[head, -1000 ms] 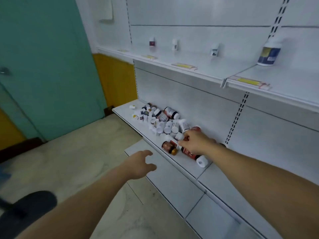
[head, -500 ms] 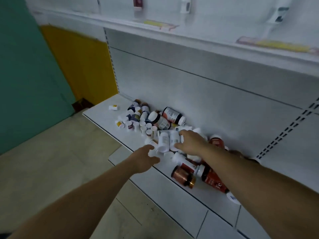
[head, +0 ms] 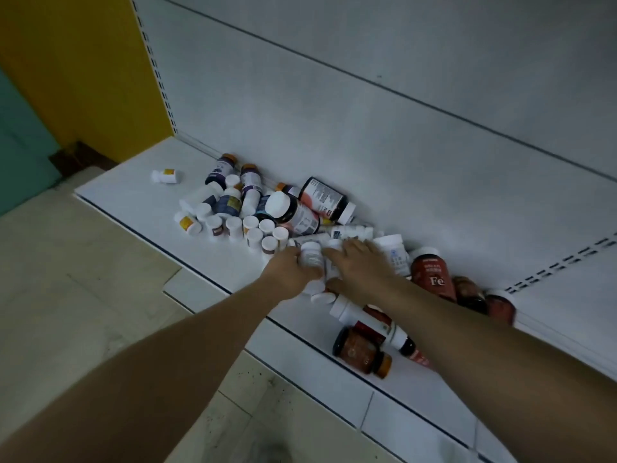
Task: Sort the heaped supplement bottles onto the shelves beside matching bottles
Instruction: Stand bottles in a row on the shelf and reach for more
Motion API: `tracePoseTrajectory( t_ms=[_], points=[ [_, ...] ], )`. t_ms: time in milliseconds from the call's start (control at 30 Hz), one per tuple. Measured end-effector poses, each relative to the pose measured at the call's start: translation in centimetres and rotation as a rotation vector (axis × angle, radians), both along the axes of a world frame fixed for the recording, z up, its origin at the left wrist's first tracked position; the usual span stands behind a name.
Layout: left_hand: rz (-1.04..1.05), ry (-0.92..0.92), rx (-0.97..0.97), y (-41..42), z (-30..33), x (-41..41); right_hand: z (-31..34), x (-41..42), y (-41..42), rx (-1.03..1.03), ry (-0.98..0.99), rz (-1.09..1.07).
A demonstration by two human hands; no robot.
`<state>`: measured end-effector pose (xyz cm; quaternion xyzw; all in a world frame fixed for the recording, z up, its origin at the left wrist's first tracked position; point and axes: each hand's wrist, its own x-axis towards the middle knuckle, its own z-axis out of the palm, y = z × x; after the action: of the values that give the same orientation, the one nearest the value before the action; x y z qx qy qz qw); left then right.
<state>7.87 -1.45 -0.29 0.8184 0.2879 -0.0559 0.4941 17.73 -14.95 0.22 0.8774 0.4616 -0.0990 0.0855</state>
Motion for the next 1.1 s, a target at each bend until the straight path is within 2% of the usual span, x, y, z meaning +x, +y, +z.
tracePoseTrajectory(
  t_ms=[100, 167, 267, 333, 400, 433, 600, 700, 833, 967, 1100],
  points=[
    [0.091, -0.051, -0.177, 0.2, 0.8, -0.1, 0.4, -0.4, -0.3, 0.117, 0.043, -0.026],
    [0.202, -0.072, -0.391, 0.5, 1.7, -0.8, 1.2, -1.2, -0.6, 0.327, 0.165, -0.097],
    [0.323, -0.116, -0.709, 1.3, 3.9, -2.4, 4.1, -3.0, -0.5, 0.746, 0.468, -0.393],
    [0.361, -0.189, -0.850, 1.8, 6.1, -3.6, 6.5, -4.5, 0.0, 0.955, 0.726, -0.667],
    [0.364, -0.254, -0.947, 2.1, 8.6, -5.0, 8.7, -6.0, 0.6, 1.173, 1.007, -0.830],
    [0.351, -0.284, -1.005, 2.3, 9.8, -5.8, 9.8, -6.9, 1.0, 1.276, 1.088, -0.859],
    [0.222, -0.379, -1.253, 4.1, 15.8, -10.5, 15.1, -11.8, 2.3, 1.590, 1.225, -0.831],
    [0.123, -0.427, -1.260, 5.2, 19.3, -13.7, 18.9, -15.7, 2.5, 1.698, 1.409, -0.724],
    [-0.071, -0.510, -1.013, 7.2, 23.0, -18.2, 22.8, -21.1, 3.8, 1.784, 1.580, -0.696],
    [-0.170, -0.541, -0.880, 9.1, 27.0, -22.1, 26.8, -25.6, 5.3, 1.907, 1.611, -0.700],
    [-0.193, -0.603, -0.905, 10.0, 31.0, -24.3, 30.6, -28.1, 6.2, 1.902, 1.514, -0.645]
  ],
)
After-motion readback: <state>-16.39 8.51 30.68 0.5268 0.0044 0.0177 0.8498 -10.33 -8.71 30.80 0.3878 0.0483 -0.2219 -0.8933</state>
